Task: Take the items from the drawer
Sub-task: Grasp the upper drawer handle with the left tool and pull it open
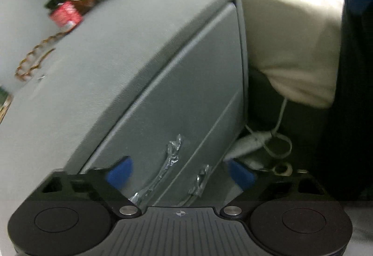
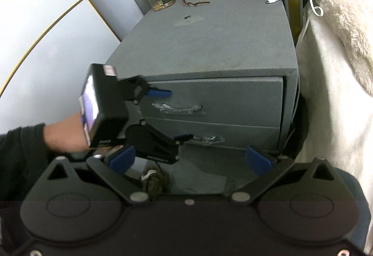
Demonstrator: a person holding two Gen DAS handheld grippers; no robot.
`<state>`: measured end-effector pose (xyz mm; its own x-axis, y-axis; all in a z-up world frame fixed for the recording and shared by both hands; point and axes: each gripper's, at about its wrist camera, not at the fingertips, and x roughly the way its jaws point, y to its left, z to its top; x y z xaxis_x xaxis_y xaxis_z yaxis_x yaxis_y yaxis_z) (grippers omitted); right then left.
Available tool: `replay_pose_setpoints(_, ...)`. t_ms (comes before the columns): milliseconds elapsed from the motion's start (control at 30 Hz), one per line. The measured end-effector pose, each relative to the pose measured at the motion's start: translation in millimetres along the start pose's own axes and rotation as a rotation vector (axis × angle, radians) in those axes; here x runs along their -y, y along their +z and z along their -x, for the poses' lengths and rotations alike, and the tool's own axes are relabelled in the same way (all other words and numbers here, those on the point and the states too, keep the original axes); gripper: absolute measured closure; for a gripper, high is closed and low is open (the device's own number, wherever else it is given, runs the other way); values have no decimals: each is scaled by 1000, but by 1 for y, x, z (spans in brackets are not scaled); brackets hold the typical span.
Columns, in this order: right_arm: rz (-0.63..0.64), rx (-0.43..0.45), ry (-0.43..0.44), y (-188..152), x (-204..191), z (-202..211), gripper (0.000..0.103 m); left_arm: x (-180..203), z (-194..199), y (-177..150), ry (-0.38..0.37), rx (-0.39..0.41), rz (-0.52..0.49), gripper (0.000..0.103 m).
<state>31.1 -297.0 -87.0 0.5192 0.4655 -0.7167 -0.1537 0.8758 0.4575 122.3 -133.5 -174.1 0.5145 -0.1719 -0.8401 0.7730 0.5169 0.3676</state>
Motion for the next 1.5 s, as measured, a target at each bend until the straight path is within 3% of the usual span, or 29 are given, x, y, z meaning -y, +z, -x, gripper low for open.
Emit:
replay_pose_setpoints(67,-3,1,2,0,1,0,0,2,-7,-1,-1,-30,-33,65)
replay_pose_setpoints(167,-9,4,9,0,2,1,0,7,-21,-1,9,-72,-119,70)
replay_pose_setpoints(267,-10,4,12,0,3,1,0,15,-21,-5,20,-81,-179,70)
replay_pose_setpoints(533,-15,-2,-5,2,3,-3,0,29,-17,-6,12,-125,-220,70)
replay_pose_setpoints(733,-19,1,-1,1,3,-2,0,55,6,-19,11,-112,-188,70)
replay_pose_setpoints(767,-21,3,2,1,3,-2,0,56,10,-20,7,-109,-161,70)
replay_pose_setpoints(867,-27,9,9,1,4,0,0,51,37,-24,-83,-61,42,67)
replay_pose_setpoints(967,-35,15,11,2,5,0,0,28,79,-25,-169,37,229,67)
replay_pose_setpoints(1067,-49,23,7,3,7,-1,0,-1,111,-28,-189,133,384,60)
replay_pose_setpoints(1100,-55,26,4,3,8,-1,0,-14,122,-29,-189,167,448,54)
replay_pose_setpoints(1200,-72,36,-10,4,10,-1,0,-46,123,-36,-98,185,589,38)
replay_pose_setpoints(1267,-79,42,-18,4,11,0,0,-64,110,-45,-38,128,679,38)
replay_pose_setpoints(1333,-80,43,-22,4,12,0,0,-75,97,-55,-39,83,758,41)
replay_pose_setpoints(1367,-80,43,-24,4,12,0,0,-84,85,-65,-63,41,832,50)
replay_pose_setpoints(1400,-80,42,-26,4,12,-1,0,-92,74,-73,-85,0,897,67)
replay_pose_setpoints(1467,-79,40,-29,5,12,-1,0,-92,61,-83,-93,-60,910,84)
replay_pose_setpoints(1500,-77,38,-33,4,12,-1,0,-92,55,-87,-97,-86,914,83)
